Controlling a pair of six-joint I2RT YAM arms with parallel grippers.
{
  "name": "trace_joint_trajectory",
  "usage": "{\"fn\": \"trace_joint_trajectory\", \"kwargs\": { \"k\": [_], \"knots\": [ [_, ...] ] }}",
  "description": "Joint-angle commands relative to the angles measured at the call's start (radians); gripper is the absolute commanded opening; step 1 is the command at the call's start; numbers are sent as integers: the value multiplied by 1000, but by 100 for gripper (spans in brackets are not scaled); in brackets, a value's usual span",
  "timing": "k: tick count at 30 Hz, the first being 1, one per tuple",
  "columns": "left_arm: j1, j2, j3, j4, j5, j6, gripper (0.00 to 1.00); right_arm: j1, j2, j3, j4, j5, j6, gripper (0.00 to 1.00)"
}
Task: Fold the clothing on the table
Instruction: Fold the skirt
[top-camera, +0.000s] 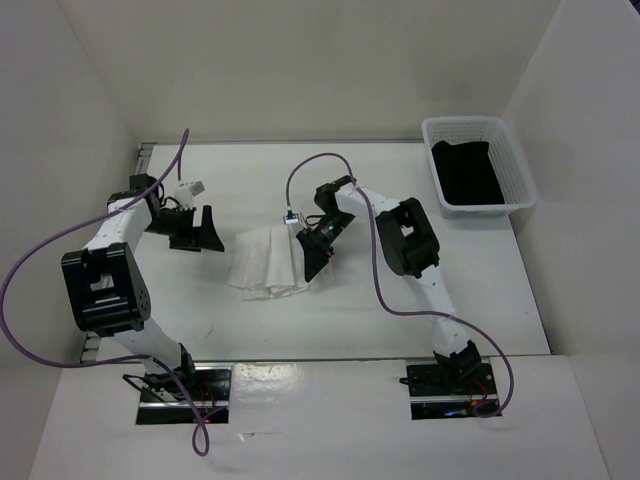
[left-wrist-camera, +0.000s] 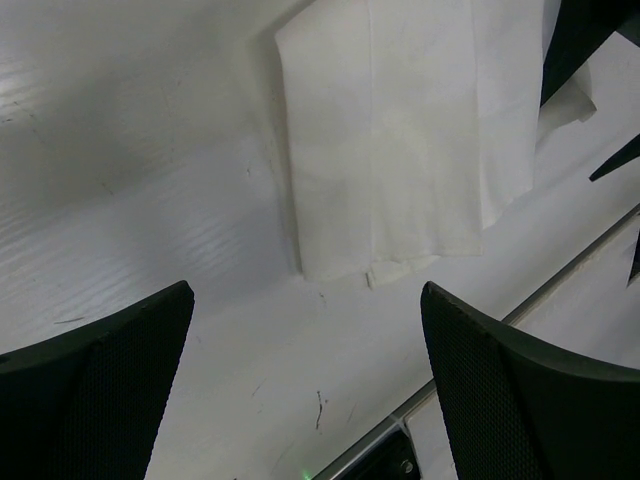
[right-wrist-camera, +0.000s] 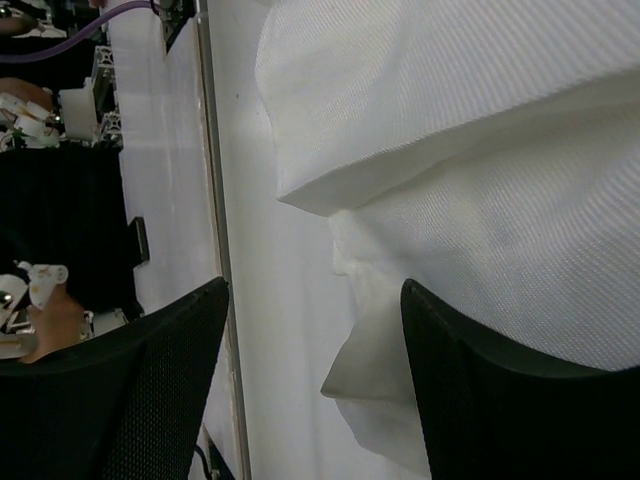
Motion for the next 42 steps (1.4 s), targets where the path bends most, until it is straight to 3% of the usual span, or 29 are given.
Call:
{"fn": "trace_joint_trajectory", "kwargs": {
  "k": [1, 8, 10, 15, 19, 23, 29, 42],
  "knots": [
    [4, 6, 23, -31, 54, 39, 100, -11, -84, 27, -10, 54, 3, 75],
    [4, -79, 45, 4, 16, 10, 100, -79, -343, 106, 1, 189, 121, 75],
    [4, -111, 29, 39, -27, -36, 100, -120, -457, 51, 122, 288, 199, 75],
    [25, -247, -82, 161, -159, -122, 100, -333, -684, -233, 424, 580, 439, 76],
    [102, -284, -104, 202, -180, -156, 100, -476, -852, -525, 652, 788, 522, 77],
    [149, -294, -113, 228, -217, -174, 100, -605, -939, -703, 760, 922, 560, 79],
    [163, -303, -132, 274, -354, -205, 100, -752, -1025, -910, 874, 921, 596, 84],
    [163, -266, -132, 296, -380, -205, 100, -765, -1003, -914, 889, 904, 563, 85]
  ]
}}
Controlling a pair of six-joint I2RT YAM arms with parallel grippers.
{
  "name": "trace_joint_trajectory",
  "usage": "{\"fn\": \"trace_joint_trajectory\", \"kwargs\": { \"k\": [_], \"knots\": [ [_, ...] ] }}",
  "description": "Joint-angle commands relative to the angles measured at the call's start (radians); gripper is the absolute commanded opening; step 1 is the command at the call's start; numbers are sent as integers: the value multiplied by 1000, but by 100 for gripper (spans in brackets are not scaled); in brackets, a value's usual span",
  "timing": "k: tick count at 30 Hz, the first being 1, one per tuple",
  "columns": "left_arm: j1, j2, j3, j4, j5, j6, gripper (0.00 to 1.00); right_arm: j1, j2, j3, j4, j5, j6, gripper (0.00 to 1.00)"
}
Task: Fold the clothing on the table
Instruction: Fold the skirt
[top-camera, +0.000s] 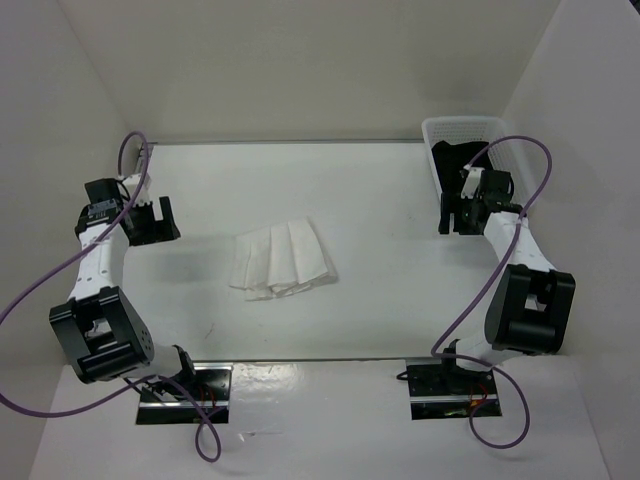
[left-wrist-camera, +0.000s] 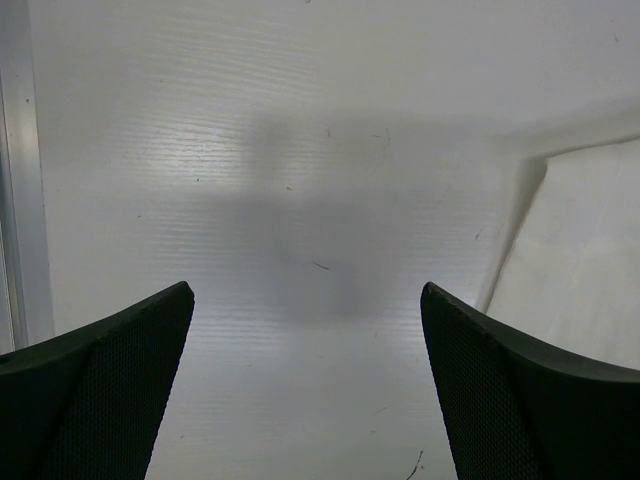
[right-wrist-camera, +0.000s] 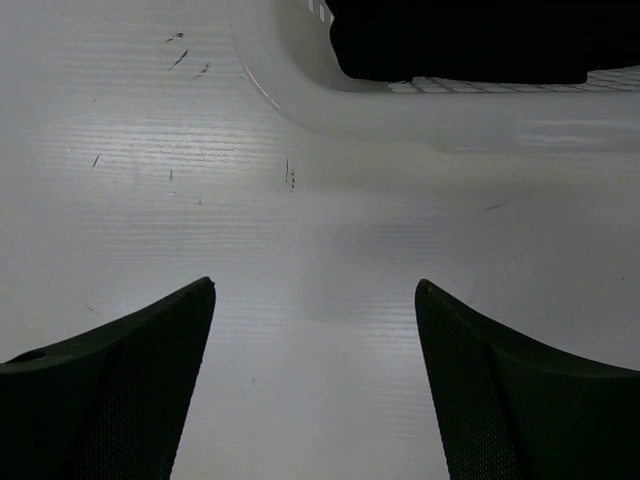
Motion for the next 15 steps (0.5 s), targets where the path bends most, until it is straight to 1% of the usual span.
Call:
{"fn": "trace_joint_trajectory", "kwargs": {
  "k": [1, 15],
  "knots": [
    [2, 8, -3, 25, 3, -13, 100, 3, -22, -4, 58, -17, -14, 85],
    [2, 27, -3, 16, 23, -13, 100, 3, -33, -13, 39, -27, -25, 85]
  ]
}}
